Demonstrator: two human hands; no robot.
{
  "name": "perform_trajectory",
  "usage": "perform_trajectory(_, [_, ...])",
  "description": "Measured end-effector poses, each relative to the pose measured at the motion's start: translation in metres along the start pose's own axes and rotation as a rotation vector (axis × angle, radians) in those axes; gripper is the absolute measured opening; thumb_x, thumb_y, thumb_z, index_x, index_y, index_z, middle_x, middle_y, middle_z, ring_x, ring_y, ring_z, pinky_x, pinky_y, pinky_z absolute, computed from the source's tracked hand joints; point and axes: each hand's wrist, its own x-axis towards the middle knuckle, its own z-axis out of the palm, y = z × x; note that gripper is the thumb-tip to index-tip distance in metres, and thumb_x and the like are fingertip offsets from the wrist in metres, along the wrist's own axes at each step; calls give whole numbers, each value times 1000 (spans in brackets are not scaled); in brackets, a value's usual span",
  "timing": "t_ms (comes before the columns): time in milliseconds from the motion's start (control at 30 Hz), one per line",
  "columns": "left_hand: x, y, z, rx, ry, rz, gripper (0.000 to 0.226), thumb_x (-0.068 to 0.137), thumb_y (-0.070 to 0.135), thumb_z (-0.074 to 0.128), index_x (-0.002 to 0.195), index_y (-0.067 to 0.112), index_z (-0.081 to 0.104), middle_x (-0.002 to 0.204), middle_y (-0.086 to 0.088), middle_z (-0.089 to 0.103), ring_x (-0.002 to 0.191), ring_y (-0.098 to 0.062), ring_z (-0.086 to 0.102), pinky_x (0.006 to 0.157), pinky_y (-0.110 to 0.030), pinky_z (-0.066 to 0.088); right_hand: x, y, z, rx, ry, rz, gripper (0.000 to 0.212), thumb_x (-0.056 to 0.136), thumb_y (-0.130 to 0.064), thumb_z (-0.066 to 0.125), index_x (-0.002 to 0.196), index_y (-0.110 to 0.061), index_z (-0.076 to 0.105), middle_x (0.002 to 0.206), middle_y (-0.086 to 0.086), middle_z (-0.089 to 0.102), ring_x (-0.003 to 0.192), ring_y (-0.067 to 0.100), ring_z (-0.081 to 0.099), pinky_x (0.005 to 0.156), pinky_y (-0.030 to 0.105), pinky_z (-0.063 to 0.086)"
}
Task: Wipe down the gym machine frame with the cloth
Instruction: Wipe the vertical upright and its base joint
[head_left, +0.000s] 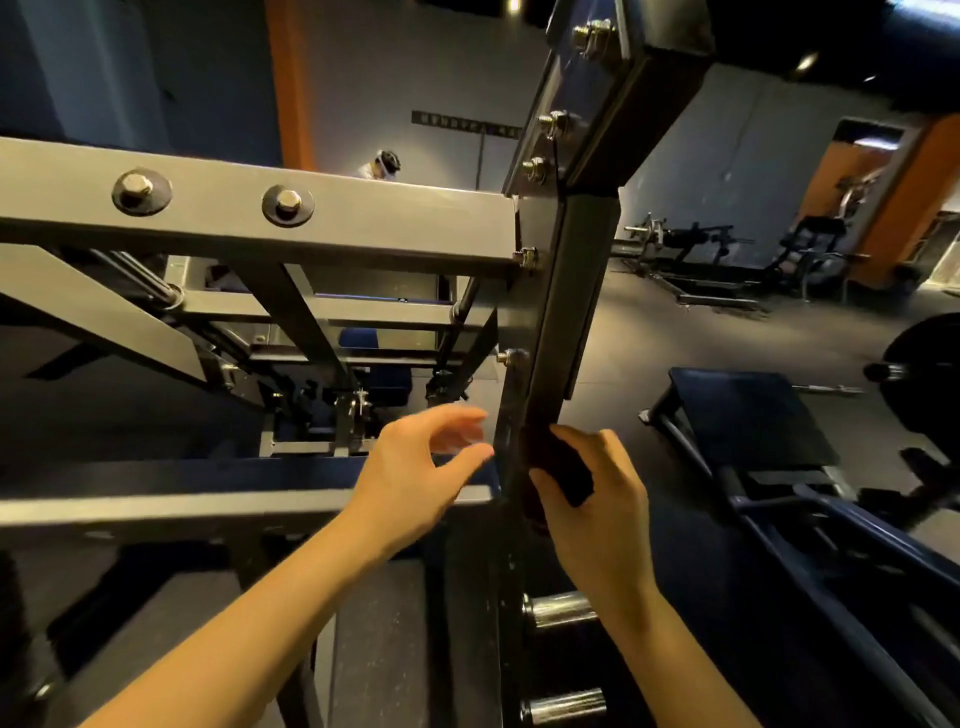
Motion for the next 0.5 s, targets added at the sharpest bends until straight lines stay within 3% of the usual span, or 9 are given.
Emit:
perform_trajectory(100, [-15, -2, -1, -152, -262, -114, 28, 91, 46, 70, 117, 35, 72, 106, 18, 74, 104, 2, 68, 93, -28, 57, -12, -22, 14, 93, -68, 166, 52, 87, -10, 79, 119, -42, 53, 110, -26, 63, 106, -11, 63, 86, 14, 55])
perform_trajectory(167, [-18, -3, -4, -301, -319, -170, 26, 92, 42, 71, 116, 30, 74, 106, 13, 76, 104, -5, 71, 93, -33, 57, -18, -34, 22, 180, -92, 228, 55, 88, -5, 77, 123, -38, 53, 114, -17, 66, 106, -6, 66, 83, 13, 54])
perform_trajectory(267, [-14, -7, -16, -366, -300, -193, 20, 93, 32, 73, 112, 27, 75, 102, 12, 77, 100, -4, 72, 90, -29, 57, -21, -47, 30, 258, -116, 307, 52, 89, 0, 73, 132, -23, 54, 122, -7, 68, 109, 0, 68, 85, 16, 56])
perform_trajectory(367, [-8, -16, -26, -353, -305, -193, 18, 94, 31, 72, 111, 26, 75, 99, 10, 78, 97, -6, 74, 90, -33, 60, -21, -48, 34, 255, -151, 372, 51, 91, 0, 71, 135, -21, 56, 123, -6, 68, 111, 6, 69, 88, 21, 57])
perform_trajectory(500, [13, -35, -35, -321, -217, -222, 22, 92, 39, 71, 110, 27, 75, 98, 10, 77, 94, -4, 73, 86, -34, 62, -16, -38, 25, 65, 29, 405, 35, 90, 0, 71, 112, -28, 67, 102, -7, 72, 94, 7, 71, 77, 15, 55])
